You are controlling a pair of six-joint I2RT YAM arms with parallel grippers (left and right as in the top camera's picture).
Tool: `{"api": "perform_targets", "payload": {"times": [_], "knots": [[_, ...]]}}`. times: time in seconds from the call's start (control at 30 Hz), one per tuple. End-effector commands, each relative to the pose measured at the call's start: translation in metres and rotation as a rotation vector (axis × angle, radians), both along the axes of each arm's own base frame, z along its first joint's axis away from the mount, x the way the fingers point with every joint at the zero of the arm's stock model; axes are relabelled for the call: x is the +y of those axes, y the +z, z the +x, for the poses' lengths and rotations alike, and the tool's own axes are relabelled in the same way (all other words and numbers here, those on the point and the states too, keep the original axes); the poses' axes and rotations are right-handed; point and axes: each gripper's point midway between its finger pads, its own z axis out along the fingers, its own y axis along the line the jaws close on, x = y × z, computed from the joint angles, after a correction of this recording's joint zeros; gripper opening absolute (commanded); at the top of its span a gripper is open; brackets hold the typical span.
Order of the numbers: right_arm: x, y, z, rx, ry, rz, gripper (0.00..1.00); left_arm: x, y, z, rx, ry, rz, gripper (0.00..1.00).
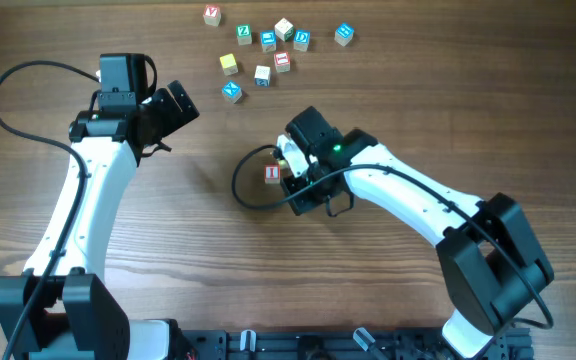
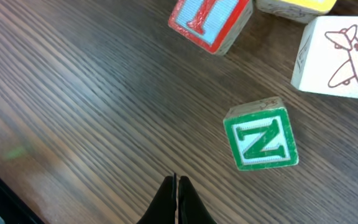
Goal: Form a circle
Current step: 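Lower the green N block below the airplane block and release, then retract the right arm to the upper right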
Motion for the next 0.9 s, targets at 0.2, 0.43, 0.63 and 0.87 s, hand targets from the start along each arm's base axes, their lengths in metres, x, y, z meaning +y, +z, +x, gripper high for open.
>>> {"api": "perform_targets", "payload": {"times": [0.2,0.43,0.63,0.87], "knots": [[-0.007,-0.019,0.0,0.047,-0.106,-0.054,0.04,0.002,-0.001,0.0,0.003,0.005,0.006,1.0],[-0.006,-0.024,0.001,0.052,-0.108,-0.058,0.04,0.002,-0.001,0.0,0.003,0.005,0.006,1.0],[-0.009,-0.025,-0.001,0.063,-0.11,-0.067,0.04,0.002,-0.001,0.0,0.003,0.005,0.006,1.0],[-0.01,-0.03,-0.002,0.078,-0.118,-0.077,0.04,0.002,-0.001,0.0,0.003,0.005,0.006,1.0]]}}
